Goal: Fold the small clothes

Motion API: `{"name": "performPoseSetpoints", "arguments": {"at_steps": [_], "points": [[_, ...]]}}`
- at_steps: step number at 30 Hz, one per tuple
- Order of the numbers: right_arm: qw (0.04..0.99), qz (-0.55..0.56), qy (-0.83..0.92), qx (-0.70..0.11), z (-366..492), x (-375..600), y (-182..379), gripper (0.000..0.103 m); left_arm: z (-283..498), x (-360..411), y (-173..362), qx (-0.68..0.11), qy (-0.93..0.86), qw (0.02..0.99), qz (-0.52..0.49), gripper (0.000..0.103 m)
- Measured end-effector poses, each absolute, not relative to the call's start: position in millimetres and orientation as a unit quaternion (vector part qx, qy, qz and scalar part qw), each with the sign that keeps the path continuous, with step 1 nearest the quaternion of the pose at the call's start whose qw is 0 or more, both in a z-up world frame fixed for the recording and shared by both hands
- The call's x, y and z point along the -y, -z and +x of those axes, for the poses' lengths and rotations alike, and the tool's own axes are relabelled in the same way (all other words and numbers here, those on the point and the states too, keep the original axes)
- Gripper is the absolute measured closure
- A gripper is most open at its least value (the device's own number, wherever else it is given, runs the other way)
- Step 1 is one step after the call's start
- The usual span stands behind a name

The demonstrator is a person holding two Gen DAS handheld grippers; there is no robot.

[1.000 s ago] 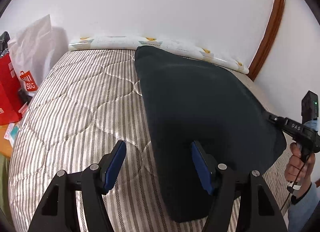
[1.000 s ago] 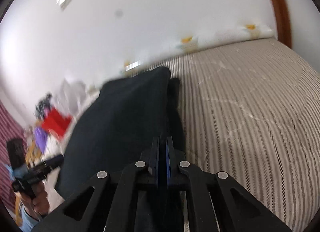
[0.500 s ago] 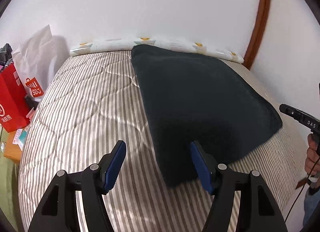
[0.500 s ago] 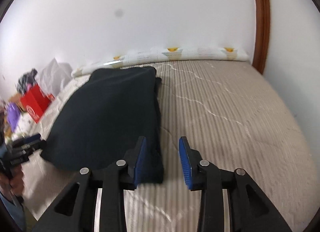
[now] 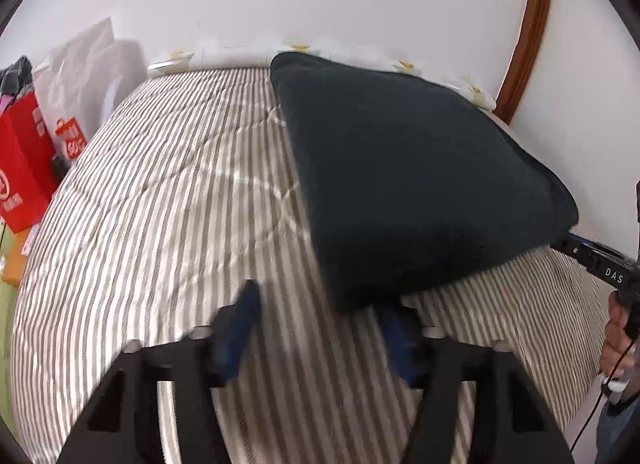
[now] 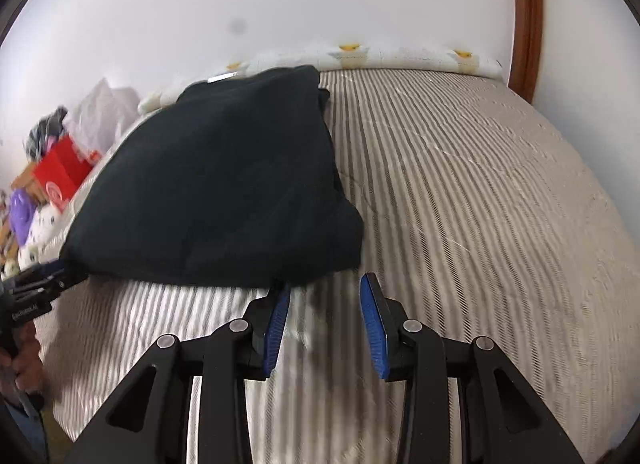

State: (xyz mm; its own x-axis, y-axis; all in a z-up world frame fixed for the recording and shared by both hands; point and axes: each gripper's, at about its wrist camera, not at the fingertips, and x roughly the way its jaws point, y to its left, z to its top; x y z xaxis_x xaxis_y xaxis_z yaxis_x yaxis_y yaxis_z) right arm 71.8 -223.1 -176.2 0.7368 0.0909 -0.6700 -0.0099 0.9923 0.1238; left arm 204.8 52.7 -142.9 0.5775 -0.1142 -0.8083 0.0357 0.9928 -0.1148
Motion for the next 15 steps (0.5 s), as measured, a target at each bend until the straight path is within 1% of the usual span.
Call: {"name": "performPoseSetpoints", "arguments": {"at_steps": [1,2,3,4,10,11,12,15], "points": [[0.931,0.061,-0.027,-0.36,75.6,222.4,177.3,0.08,208.4,-52.1,143.3,-0.456,0.042,0.888,-0.042,0.065],[0.928,0.068,-0.029,-0.364,82.1,221.9,180.1,0.089,212.6,-52.4,142.5,-0.452,0.044,0.89,-0.049,0.072],[0.926,0.08,-0.038,-0.368,87.9,221.6,182.6,0.092,215.1,-52.3,142.3,-0.451,0.048,0.89,-0.055,0.079],[0.928,0.09,-0.033,-0.36,89.4,222.1,182.6,0.093,216.3,-50.6,142.2,-0.451,0.049,0.889,-0.055,0.081],[0.931,0.085,-0.025,-0.354,75.9,221.3,182.4,0.095,202.6,-47.1,143.4,-0.451,0.032,0.891,-0.039,0.082],[0.93,0.085,-0.018,-0.356,73.1,223.7,182.8,0.097,199.1,-49.4,142.9,-0.451,0.029,0.891,-0.044,0.089],[0.928,0.083,-0.004,-0.363,69.3,227.0,183.5,0.103,194.4,-51.9,142.0,-0.454,0.031,0.889,-0.053,0.094],[0.928,0.089,0.009,-0.362,54.2,238.8,176.2,0.103,180.0,-54.6,134.5,-0.449,0.007,0.892,-0.056,0.096]]}}
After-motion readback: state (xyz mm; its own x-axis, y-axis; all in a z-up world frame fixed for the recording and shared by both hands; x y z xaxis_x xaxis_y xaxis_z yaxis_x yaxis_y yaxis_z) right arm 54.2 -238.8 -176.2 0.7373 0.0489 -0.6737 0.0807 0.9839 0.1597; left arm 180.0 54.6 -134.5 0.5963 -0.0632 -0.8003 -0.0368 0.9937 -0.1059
